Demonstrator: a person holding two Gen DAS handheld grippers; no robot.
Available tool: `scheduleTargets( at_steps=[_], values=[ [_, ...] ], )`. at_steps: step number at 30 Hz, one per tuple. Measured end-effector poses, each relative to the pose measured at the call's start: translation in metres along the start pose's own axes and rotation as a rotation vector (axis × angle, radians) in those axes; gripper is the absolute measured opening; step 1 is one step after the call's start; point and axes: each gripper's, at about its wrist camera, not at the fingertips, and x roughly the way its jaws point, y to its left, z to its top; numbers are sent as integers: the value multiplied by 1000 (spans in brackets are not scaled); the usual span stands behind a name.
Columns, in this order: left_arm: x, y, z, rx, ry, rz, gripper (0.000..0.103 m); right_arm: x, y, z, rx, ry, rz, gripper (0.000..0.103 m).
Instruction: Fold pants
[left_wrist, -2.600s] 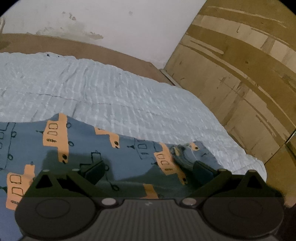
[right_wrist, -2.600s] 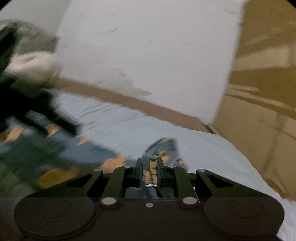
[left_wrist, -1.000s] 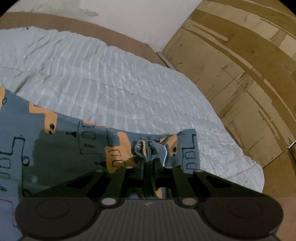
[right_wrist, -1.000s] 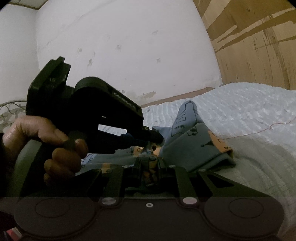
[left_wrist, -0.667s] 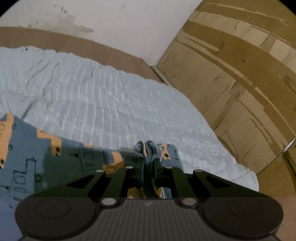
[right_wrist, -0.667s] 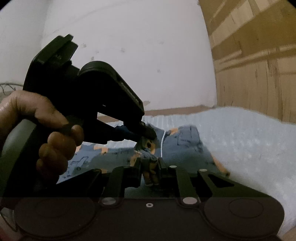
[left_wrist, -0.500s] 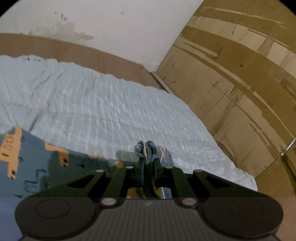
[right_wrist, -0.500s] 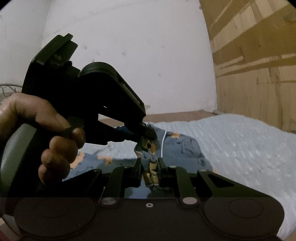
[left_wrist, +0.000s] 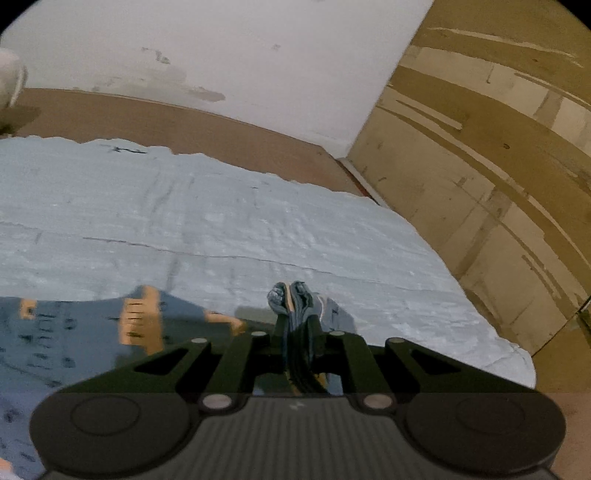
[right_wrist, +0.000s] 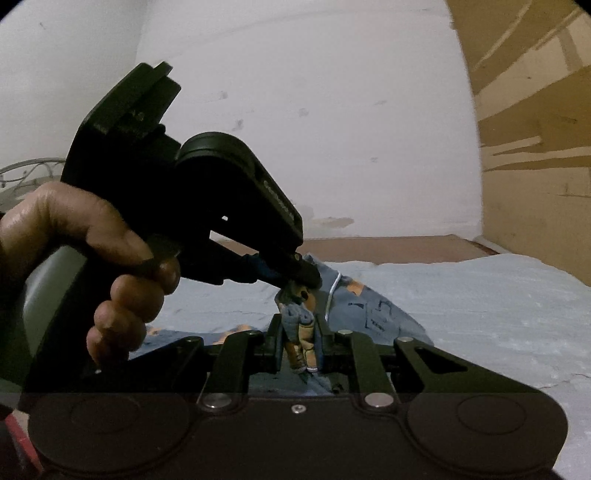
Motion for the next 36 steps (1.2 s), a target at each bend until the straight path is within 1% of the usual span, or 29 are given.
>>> scheduleTargets(
  at_steps=[4, 9, 13, 18, 24, 26, 27, 30, 32, 33, 34, 35, 36],
  values=[
    [-11, 27, -3, -16, 10, 16, 9, 3, -1, -2, -8, 37, 45, 17],
    [-11, 59, -13, -45, 39, 39, 9, 0, 5, -2, -27, 87, 91, 17],
    [-2, 84, -24, -84, 66, 41, 9, 5, -2, -3, -49, 131, 102, 17],
    [9, 108, -41, -130, 97, 36, 9, 30, 7, -15, -66, 190, 110, 17],
    [14, 124, -53, -150, 86, 13, 10, 45, 11, -24, -71, 209, 117, 17],
    [15, 125, -56, -146, 84, 13, 10, 35, 22, -32, -77, 209, 116, 18],
    [15, 125, -57, -147, 82, 11, 11, 38, 22, -33, -79, 209, 115, 18],
    [14, 126, -57, -151, 75, 9, 14, 31, 27, -34, -78, 202, 117, 22],
    [12, 124, -56, -152, 64, 20, 17, 37, 20, -33, -74, 194, 122, 30],
    [11, 123, -55, -150, 58, 29, 27, 36, 20, -34, -72, 190, 125, 35],
    [8, 122, -55, -146, 47, 44, 40, 34, 19, -34, -72, 185, 126, 50],
    [5, 120, -54, -141, 33, 54, 48, 32, 17, -35, -71, 177, 128, 64],
    [2, 118, -53, -134, 14, 71, 67, 29, 14, -35, -69, 162, 131, 69]
  ],
)
